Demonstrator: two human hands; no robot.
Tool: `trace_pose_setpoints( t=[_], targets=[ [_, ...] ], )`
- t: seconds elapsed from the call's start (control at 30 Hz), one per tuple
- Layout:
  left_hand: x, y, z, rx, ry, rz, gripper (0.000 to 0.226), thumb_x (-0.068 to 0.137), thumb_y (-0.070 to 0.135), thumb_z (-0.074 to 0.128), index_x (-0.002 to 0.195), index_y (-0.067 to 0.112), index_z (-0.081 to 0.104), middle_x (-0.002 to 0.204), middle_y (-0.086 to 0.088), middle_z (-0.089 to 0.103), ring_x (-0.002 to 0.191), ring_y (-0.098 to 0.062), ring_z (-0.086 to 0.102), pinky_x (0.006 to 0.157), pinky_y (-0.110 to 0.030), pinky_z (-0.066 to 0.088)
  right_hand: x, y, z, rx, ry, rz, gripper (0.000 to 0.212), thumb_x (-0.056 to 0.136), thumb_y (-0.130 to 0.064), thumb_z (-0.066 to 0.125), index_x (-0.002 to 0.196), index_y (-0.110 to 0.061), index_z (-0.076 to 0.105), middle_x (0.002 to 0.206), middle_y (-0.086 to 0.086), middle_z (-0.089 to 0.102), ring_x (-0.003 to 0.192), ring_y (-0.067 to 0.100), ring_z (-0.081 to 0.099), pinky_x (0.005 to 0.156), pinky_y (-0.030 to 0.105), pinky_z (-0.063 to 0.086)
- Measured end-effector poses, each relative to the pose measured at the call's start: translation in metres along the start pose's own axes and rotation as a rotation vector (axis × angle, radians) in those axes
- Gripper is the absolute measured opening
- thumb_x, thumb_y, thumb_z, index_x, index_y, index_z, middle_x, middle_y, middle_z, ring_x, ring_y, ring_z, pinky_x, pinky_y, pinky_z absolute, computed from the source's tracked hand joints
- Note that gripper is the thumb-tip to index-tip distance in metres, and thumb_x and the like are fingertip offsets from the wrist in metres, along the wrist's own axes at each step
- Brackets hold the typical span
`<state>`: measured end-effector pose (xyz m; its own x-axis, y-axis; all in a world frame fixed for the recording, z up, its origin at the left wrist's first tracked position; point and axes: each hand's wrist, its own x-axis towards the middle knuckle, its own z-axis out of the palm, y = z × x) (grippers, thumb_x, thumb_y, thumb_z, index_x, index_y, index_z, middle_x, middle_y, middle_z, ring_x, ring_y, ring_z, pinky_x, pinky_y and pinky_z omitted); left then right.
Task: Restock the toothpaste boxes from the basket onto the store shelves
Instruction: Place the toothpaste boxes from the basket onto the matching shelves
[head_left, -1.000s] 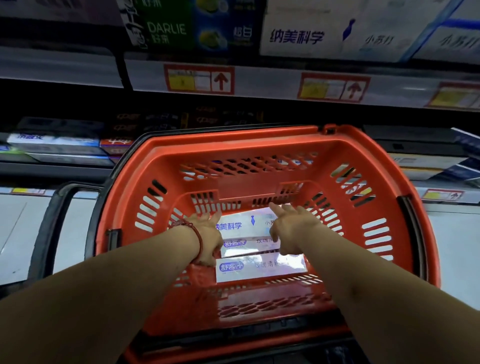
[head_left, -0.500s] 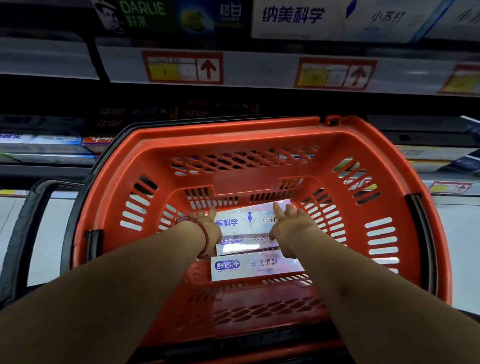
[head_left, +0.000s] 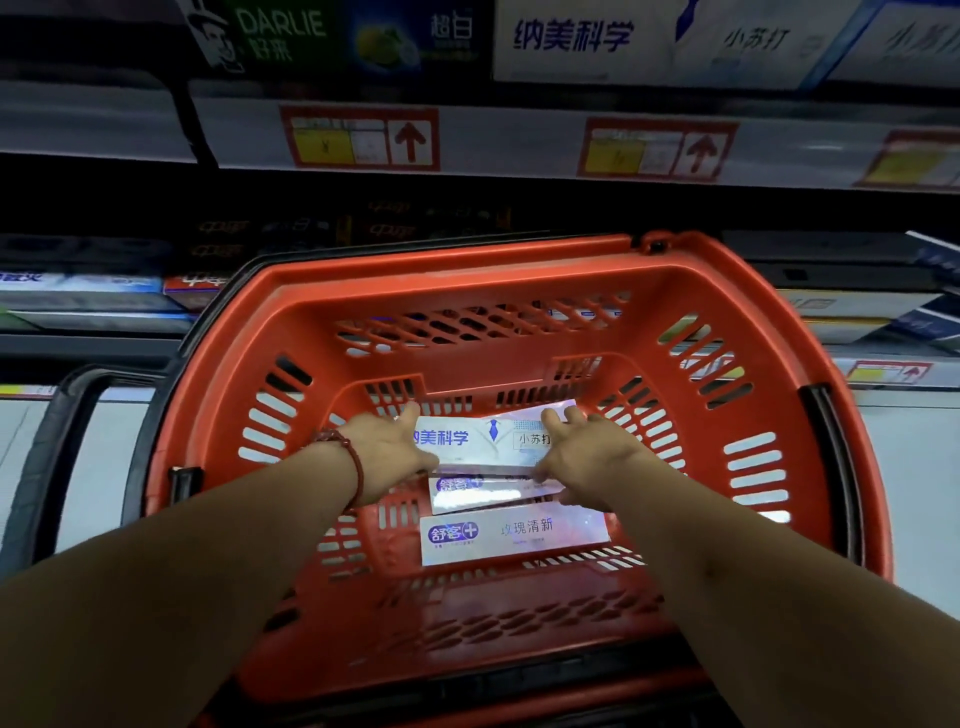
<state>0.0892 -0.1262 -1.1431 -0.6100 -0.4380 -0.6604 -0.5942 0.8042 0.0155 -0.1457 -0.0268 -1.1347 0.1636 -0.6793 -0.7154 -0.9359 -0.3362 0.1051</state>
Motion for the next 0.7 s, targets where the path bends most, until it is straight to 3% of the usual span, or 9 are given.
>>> trace_pose_setpoints(
  t=[0.1,0.23,0.3,0.37,0.43,0.5,0.57,0.63,0.7],
  targets=[
    [-0.012,-0.007,-0.009,-0.111,0.137,-0.054,0.047,0.095,0.021,0.054,0.137,0.014,0.034,0.138,-0.018,0.037,0.084,-0.031,0.059,0.076,-0.039,0.051,-0.021,0.004,-0.007,0.047,0.111,-0.021,0.039,0.101,-0.033,0.056,0.138,-0.044,0.055,0.154,0.02,0.027,0.133,0.04,0.035,0.104,0.049,0.043],
    [-0.036,-0.018,-0.03,-0.336,0.3,-0.05,0.033,0.088,0.018,0.062,0.11,0.019,0.038,0.122,-0.005,0.044,0.091,-0.034,0.061,0.076,-0.042,0.05,-0.052,0.009,-0.021,0.054,0.283,-0.017,0.048,0.097,-0.008,0.052,0.134,-0.039,0.051,0.145,0.022,0.028,0.126,0.039,0.034,0.087,0.047,0.052],
    [-0.051,-0.023,-0.044,-0.381,0.319,-0.059,0.045,0.084,0.022,0.069,0.115,0.024,0.037,0.125,-0.001,0.047,0.092,-0.028,0.061,0.079,-0.04,0.05,-0.068,0.011,-0.03,0.074,0.345,-0.005,0.046,0.095,-0.006,0.053,0.13,-0.036,0.055,0.146,0.019,0.027,0.128,0.037,0.034,0.083,0.045,0.053],
    [-0.066,-0.025,-0.058,-0.432,0.364,-0.054,0.071,0.079,0.029,0.075,0.136,0.031,0.032,0.131,0.003,0.046,0.101,-0.021,0.06,0.088,-0.039,0.051,-0.083,0.015,-0.04,0.128,0.432,0.036,0.037,0.093,-0.007,0.057,0.12,-0.031,0.058,0.144,0.014,0.03,0.126,0.031,0.035,0.082,0.041,0.054],
    [-0.081,-0.024,-0.074,-0.473,0.399,-0.067,0.093,0.075,0.031,0.08,0.151,0.034,0.028,0.129,0.003,0.045,0.111,-0.019,0.055,0.097,-0.035,0.048,-0.098,0.021,-0.054,0.264,0.524,0.091,0.028,0.09,-0.01,0.063,0.113,-0.023,0.054,0.137,0.006,0.038,0.121,0.025,0.038,0.089,0.04,0.052],
    [-0.095,-0.023,-0.088,-0.491,0.447,-0.088,0.085,0.07,0.031,0.082,0.146,0.028,0.044,0.124,0.0,0.049,0.117,-0.021,0.053,0.1,-0.029,0.043,-0.114,0.027,-0.071,0.4,0.58,0.151,0.032,0.089,-0.01,0.065,0.115,-0.019,0.049,0.127,0.002,0.044,0.118,0.023,0.041,0.095,0.033,0.043],
    [-0.108,-0.021,-0.102,-0.53,0.515,-0.115,0.069,0.062,0.035,0.079,0.128,0.029,0.06,0.115,-0.001,0.053,0.112,-0.023,0.055,0.095,-0.027,0.043,-0.132,0.031,-0.091,0.494,0.604,0.205,0.055,0.09,-0.012,0.068,0.137,-0.016,0.041,0.137,0.005,0.045,0.128,0.025,0.041,0.102,0.031,0.038],
    [-0.117,-0.018,-0.116,-0.592,0.582,-0.147,0.064,0.064,0.028,0.083,0.124,0.026,0.063,0.112,-0.002,0.052,0.106,-0.022,0.056,0.09,-0.024,0.042,-0.149,0.033,-0.111,0.523,0.587,0.243,0.084,0.091,-0.019,0.071,0.159,-0.012,0.02,0.154,0.011,0.036,0.143,0.029,0.033,0.115,0.034,0.03],
    [-0.124,-0.015,-0.128,-0.618,0.662,-0.167,0.063,0.068,0.02,0.085,0.125,0.022,0.061,0.111,-0.002,0.051,0.104,-0.02,0.055,0.086,-0.02,0.038,-0.16,0.035,-0.125,0.531,0.597,0.309,0.088,0.091,-0.027,0.071,0.16,-0.008,0.019,0.154,0.013,0.035,0.144,0.032,0.032,0.117,0.036,0.027]
  ],
)
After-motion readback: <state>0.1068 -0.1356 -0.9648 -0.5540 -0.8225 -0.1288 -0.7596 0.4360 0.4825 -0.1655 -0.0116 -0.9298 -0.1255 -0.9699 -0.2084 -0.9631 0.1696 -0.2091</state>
